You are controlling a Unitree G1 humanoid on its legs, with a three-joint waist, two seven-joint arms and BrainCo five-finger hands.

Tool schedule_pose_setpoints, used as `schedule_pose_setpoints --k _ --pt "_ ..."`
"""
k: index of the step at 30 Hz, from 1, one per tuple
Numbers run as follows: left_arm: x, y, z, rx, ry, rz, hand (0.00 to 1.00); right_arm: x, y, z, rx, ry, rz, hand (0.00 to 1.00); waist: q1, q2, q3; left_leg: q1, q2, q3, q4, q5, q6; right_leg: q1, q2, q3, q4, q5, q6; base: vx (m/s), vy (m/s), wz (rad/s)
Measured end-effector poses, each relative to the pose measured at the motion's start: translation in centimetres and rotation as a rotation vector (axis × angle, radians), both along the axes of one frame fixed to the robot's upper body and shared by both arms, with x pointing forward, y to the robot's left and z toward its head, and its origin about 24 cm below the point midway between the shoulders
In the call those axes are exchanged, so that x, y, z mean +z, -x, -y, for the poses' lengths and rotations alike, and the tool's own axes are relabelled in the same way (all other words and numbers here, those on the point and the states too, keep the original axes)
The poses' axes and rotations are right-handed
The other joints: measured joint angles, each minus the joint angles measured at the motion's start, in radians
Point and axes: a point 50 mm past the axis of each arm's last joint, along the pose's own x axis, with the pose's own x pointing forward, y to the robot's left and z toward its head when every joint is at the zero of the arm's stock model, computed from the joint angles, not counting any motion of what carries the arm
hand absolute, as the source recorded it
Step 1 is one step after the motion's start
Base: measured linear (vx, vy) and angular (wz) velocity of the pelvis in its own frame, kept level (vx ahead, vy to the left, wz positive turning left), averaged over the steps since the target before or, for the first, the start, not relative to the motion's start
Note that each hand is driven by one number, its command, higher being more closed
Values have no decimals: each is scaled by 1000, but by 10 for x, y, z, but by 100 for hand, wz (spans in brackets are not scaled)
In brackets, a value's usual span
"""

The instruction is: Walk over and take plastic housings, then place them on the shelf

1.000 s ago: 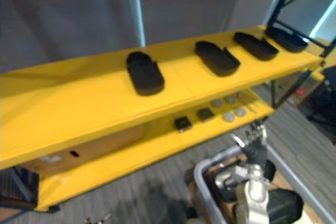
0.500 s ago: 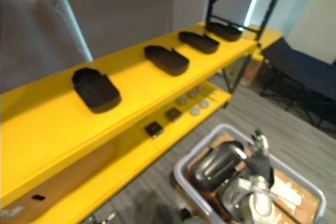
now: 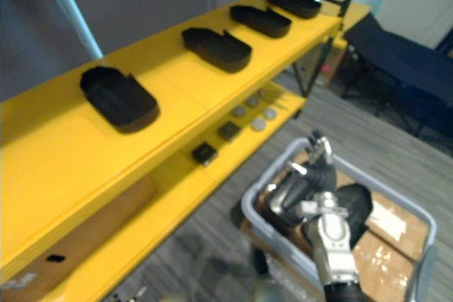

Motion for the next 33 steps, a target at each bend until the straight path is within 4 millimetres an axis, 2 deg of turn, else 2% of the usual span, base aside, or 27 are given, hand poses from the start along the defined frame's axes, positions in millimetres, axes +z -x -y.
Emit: schedule_pose_setpoints --k 3,6,7,8,9,10,11,12,13,14,16,17,18,19,20,21,22,23,24,25,26,28,29,31,33 --pt "0 -9 4 -83 17 9 0 -9 2 0 -50 -29 -36 0 7 -6 6 6 22 -23 41 -18 -17 -2 23 -20 73 -24 -4 34 -58 21" --pt "-1 -15 9 -154 54 0 0 -16 6 -3 -108 -109 -59 0 8 -37 41 37 18 38 70 -42 -3 -3 28 9 104 -15 -20 -107 9 -57" --pt "0 -15 9 -167 61 6 0 -24 14 -2 -130 -138 -88 0 4 -42 45 40 15 72 86 -48 4 -8 28 -16 96 21 -68 -242 49 -95" --pt "1 -19 10 -187 56 5 0 -30 24 -1 -138 -141 -111 0 4 -43 51 38 25 114 76 -32 27 -20 31 -74 54 117 -140 -263 50 -104" --pt "1 -19 11 -188 59 3 0 -33 28 -1 -132 -143 -125 0 4 -41 53 38 36 143 58 -15 34 -15 37 -96 -4 202 -197 -319 45 -112" --pt "0 -19 10 -189 54 -12 0 -37 32 -4 -121 -147 -142 0 -4 -32 69 36 51 189 19 25 40 -49 39 -181 107 147 -217 -310 42 -90" --pt "0 -21 10 -201 46 -32 0 -42 39 -2 -134 -148 -167 0 -17 -33 68 38 60 207 -26 66 39 -71 25 -234 287 20 -192 -237 42 -69" --pt "0 -22 9 -213 41 -39 0 -45 43 -2 -139 -149 -177 0 -21 -34 68 38 65 211 -49 87 39 -70 14 -250 369 -28 -184 -207 51 -45" --pt "0 -24 7 -250 28 -53 0 -47 46 -5 -139 -160 -183 0 -19 -39 65 34 74 229 -86 124 34 -60 -9 -259 479 -90 -159 -174 6 -51" --pt "0 -24 6 -269 24 -70 0 -45 46 -10 -134 -178 -171 0 -12 -45 64 29 81 254 -109 150 27 -41 -41 -260 544 -128 -150 -164 -27 -60" --pt "-1 -23 4 -270 27 -81 0 -41 44 -16 -125 -197 -152 0 0 -56 59 1 91 288 -108 167 14 -27 -91 -278 573 -140 -146 -156 -107 -73" --pt "0 -23 0 -258 21 -83 0 -40 42 -18 -120 -204 -148 0 3 -67 63 -15 92 309 -106 174 5 -47 -87 -318 534 -118 -128 -196 -96 -103" --pt "-2 -18 3 -256 33 -99 0 -38 40 -20 -121 -214 -140 0 6 -53 59 -15 91 307 -155 192 20 -45 -59 -331 436 -88 -130 -172 -100 -113" --pt "-5 -12 6 -252 49 -118 0 -39 40 -19 -123 -213 -142 0 18 -19 51 -16 132 333 -207 233 23 -4 -26 -313 314 -76 -129 -136 -107 -98" --pt "-6 -9 8 -244 59 -122 0 -38 39 -21 -117 -217 -138 0 20 -17 54 -11 140 373 -229 267 -4 -7 -37 -326 353 -122 -158 -99 -171 -91" --pt "-7 -2 7 -231 63 -132 0 -44 44 -22 -122 -221 -166 0 17 -43 44 3 123 412 -252 295 -11 8 -127 -334 497 -200 -143 -60 -154 -71" --pt "-7 1 5 -230 63 -136 0 -48 45 -23 -121 -221 -184 0 22 -49 37 -1 123 425 -248 299 -15 30 -158 -335 494 -197 -144 -55 -226 -94" --pt "-6 2 1 -231 54 -136 0 -54 48 -27 -108 -224 -211 0 31 -58 32 -5 139 460 -243 310 -34 63 -171 -325 414 -187 -92 -91 -255 -100" --pt "-5 4 -1 -219 54 -132 0 -53 46 -31 -88 -220 -215 0 37 -52 26 -14 157 480 -265 337 -44 70 -134 -339 330 -189 -86 -119 -253 -102" --pt "-6 5 2 -214 61 -129 0 -53 46 -31 -84 -217 -212 0 37 -43 26 -20 164 486 -280 349 -47 73 -118 -332 282 -189 -84 -183 -278 -95" --pt "-6 3 6 -212 64 -104 0 -53 46 -30 -83 -215 -214 0 35 -38 31 -40 171 509 -288 376 -61 81 -104 -332 178 -199 -40 -122 -181 -63" --pt "-6 0 10 -206 69 -85 0 -56 48 -26 -84 -194 -227 0 32 -31 36 -67 173 513 -279 383 -73 94 -91 -332 77 -203 -19 -176 -249 -51" --pt "-7 -2 17 -203 82 -69 0 -57 47 -21 -84 -170 -237 0 29 -16 56 -74 166 458 -281 381 -72 102 -72 -325 29 -165 -24 -224 -231 -44" --pt "-7 -2 22 -175 97 -42 0 -55 44 -12 -89 -136 -233 0 30 5 62 -64 157 389 -309 378 -71 100 -57 -297 -5 -140 -18 -234 -62 -43" --pt "-6 -3 24 -184 97 -28 0 -50 39 -2 -124 -114 -211 0 30 4 68 -67 137 366 -327 378 -73 82 -62 -296 -22 -133 -20 -209 7 -27"
